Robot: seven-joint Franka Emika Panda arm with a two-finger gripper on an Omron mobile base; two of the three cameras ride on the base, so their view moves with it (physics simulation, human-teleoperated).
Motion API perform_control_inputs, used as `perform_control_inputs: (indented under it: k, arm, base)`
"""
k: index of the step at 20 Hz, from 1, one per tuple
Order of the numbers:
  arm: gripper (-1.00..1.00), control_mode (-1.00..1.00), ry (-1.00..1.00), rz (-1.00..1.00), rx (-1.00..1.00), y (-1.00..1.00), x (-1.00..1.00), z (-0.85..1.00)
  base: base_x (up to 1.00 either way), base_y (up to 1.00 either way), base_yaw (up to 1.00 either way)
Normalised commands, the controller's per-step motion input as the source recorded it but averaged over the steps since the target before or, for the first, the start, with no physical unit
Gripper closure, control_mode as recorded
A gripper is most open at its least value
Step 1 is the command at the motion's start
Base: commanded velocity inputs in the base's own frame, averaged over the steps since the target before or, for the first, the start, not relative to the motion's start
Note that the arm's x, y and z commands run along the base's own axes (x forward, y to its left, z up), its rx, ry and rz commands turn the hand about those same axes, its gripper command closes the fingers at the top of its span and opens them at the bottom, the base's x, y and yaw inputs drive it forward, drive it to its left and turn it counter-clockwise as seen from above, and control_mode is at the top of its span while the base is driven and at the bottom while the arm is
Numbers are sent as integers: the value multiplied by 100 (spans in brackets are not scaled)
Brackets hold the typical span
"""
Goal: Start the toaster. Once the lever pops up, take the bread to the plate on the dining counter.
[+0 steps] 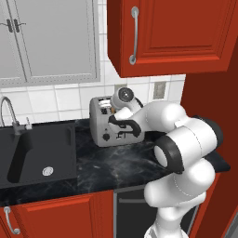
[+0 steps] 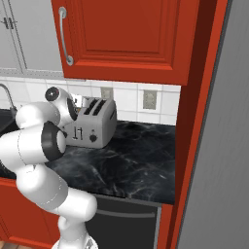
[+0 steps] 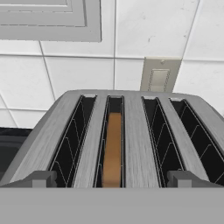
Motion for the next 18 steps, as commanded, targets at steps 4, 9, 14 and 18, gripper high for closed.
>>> perform_control_inputs:
  k: [4, 9, 14, 18]
  arm:
    - [-100, -100, 0, 0, 0, 0, 0, 0]
    - [-100, -100, 0, 0, 0, 0, 0, 0]
    - [-100, -100, 0, 0, 0, 0, 0, 0]
    - [-100, -100, 0, 0, 0, 0, 0, 0]
  base:
    - [0, 0, 0]
    - [0, 0, 0]
    - [0, 0, 0]
    - [0, 0, 0]
